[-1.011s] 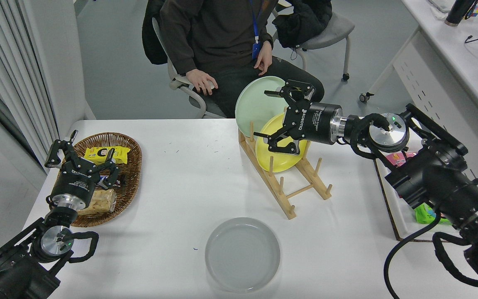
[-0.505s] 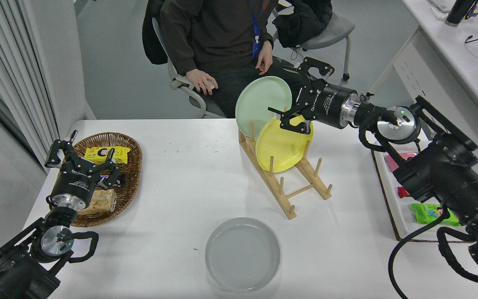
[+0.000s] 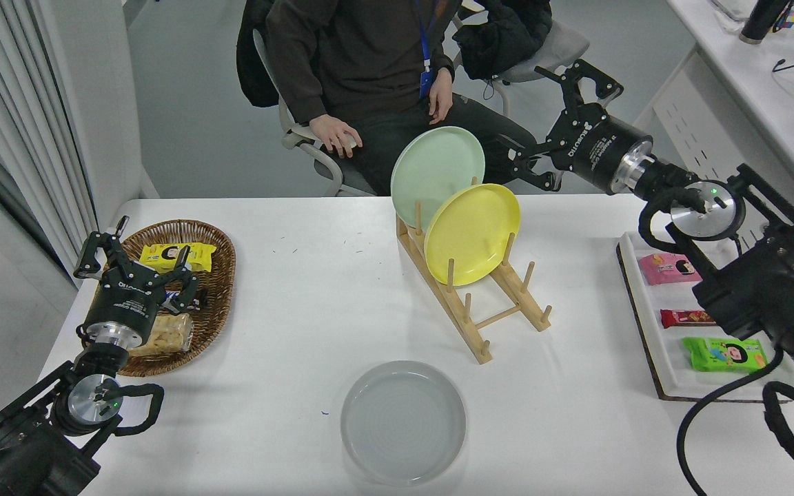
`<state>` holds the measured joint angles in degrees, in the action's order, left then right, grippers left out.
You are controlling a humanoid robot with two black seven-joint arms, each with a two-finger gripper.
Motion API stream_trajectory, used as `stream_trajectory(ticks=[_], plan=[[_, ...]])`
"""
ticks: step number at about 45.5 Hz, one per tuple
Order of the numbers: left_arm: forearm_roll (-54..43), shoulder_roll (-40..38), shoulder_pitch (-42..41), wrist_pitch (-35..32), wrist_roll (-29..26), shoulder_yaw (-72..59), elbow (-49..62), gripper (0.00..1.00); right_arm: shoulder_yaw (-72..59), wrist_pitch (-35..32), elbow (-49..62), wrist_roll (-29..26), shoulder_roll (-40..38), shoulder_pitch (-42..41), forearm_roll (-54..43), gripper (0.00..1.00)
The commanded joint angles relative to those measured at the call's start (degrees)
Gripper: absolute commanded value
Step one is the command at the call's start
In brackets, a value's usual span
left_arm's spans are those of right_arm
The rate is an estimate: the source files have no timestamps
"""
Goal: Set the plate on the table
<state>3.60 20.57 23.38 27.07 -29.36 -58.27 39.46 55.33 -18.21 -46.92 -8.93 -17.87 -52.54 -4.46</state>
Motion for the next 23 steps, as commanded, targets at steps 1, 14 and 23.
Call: stream_trajectory(ticks=[1,14,23], plan=[[0.0,0.0,0.0,0.0,0.1,0.0,0.0,0.98,-0.4,-2.7,0.3,3.4,-2.7,1.6,0.2,0.99],[0.0,0.0,0.0,0.0,0.0,0.0,0.0,0.98,0.5,-2.3,3.0,3.4,-4.7,6.7,10.8,0.99],[0.0,0.0,0.0,0.0,0.1,0.0,0.0,0.98,0.6,-2.5,3.1,3.4,-5.2,10.6,13.2,0.99]])
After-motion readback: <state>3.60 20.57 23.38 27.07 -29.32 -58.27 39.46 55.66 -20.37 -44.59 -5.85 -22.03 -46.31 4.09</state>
